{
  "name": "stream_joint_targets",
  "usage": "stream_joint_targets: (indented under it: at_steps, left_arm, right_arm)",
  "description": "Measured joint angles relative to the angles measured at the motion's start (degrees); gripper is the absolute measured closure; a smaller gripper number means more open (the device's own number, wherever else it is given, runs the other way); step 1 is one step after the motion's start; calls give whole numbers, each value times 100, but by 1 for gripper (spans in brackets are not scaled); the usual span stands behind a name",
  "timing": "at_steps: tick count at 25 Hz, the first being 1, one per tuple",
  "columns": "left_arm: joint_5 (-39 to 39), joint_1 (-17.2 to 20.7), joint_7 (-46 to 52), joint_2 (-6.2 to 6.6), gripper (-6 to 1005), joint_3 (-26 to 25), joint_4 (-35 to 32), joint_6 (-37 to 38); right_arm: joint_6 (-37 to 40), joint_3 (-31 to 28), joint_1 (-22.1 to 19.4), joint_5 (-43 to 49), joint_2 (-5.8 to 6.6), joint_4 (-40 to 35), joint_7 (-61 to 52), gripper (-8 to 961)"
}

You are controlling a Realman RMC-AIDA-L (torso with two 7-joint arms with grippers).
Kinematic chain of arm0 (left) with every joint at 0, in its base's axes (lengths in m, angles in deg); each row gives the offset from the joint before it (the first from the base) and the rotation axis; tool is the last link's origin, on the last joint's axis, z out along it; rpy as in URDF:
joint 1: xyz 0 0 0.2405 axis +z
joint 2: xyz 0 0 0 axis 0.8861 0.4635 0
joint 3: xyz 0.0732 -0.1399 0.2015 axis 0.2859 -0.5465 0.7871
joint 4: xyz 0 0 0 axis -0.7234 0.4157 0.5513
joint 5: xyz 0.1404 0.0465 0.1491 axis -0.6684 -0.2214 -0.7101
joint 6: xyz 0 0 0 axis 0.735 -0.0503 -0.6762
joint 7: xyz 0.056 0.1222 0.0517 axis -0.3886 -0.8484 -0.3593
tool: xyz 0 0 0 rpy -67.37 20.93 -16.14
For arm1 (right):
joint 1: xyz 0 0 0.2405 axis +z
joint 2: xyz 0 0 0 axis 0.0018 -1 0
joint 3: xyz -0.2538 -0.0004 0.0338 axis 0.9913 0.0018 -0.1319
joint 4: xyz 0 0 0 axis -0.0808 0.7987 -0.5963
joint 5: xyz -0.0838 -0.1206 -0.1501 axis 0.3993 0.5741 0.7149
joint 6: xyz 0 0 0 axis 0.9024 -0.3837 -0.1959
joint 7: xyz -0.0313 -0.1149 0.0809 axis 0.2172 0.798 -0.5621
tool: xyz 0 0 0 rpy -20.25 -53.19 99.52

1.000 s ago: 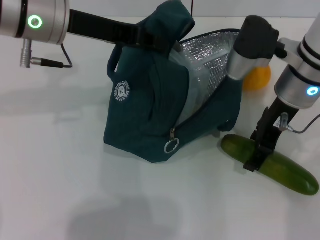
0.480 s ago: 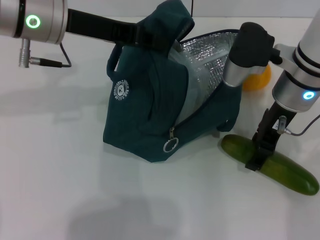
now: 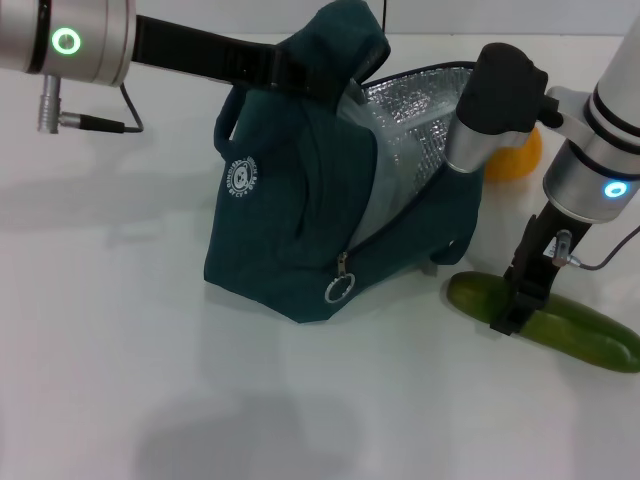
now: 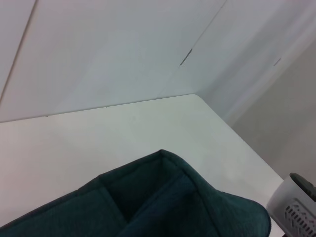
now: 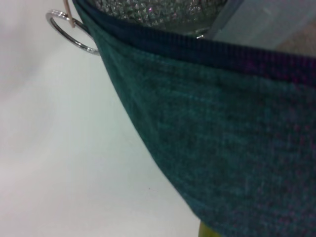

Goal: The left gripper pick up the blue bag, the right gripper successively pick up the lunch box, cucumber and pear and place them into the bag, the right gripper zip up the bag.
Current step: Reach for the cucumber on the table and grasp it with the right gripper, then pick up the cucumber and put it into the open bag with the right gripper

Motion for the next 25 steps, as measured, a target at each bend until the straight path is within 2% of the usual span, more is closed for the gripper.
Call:
stream_joint_targets:
  at_steps: [1,15,25]
  left_arm:
    - [0,-1,0,0,960,0,0,0]
    - [0,1,-9,-1,960,0,18,4]
    - [0,6,-20,2,960,-60,21,3]
  right_arm:
    - [-3,1,5,-1,0,8,0,343]
    - [70,10,52,43,28,-18,0,341]
    - [547,-388,-77,487,67,-216,9,339]
